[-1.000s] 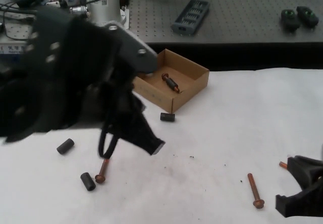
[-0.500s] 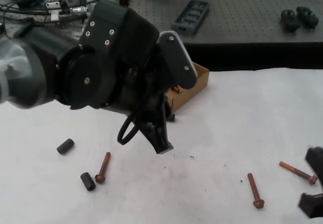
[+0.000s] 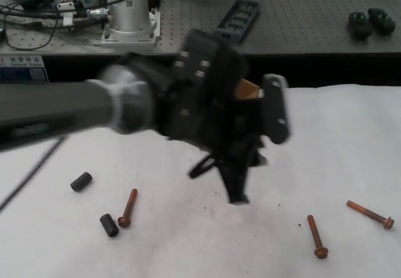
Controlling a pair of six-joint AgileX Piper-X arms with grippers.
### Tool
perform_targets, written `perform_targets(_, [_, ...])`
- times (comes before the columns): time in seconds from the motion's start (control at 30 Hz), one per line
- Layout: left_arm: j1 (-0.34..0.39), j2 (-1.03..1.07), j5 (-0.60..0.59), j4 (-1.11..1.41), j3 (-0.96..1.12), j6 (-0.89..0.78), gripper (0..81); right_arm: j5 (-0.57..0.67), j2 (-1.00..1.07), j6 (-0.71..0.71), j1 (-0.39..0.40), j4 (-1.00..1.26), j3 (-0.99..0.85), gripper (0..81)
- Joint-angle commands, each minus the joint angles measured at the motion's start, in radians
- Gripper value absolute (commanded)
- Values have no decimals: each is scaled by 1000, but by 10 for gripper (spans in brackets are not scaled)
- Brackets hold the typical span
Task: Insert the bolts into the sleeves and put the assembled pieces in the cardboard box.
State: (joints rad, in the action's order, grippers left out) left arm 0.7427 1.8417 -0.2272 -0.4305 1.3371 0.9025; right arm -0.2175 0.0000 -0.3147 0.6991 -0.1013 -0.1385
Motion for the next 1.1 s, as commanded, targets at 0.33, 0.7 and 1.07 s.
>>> perform_targets(0.33, [153, 243, -16, -109, 305, 119, 256, 228, 7, -76, 1, 151, -5, 56])
perform_targets(0.7, [205, 375, -47, -113, 445, 156, 256, 414, 5, -141, 1, 293, -26, 56])
perform_targets(1.07, [254, 523, 10, -212, 648, 158, 253, 414, 5, -141, 1, 293, -26, 56])
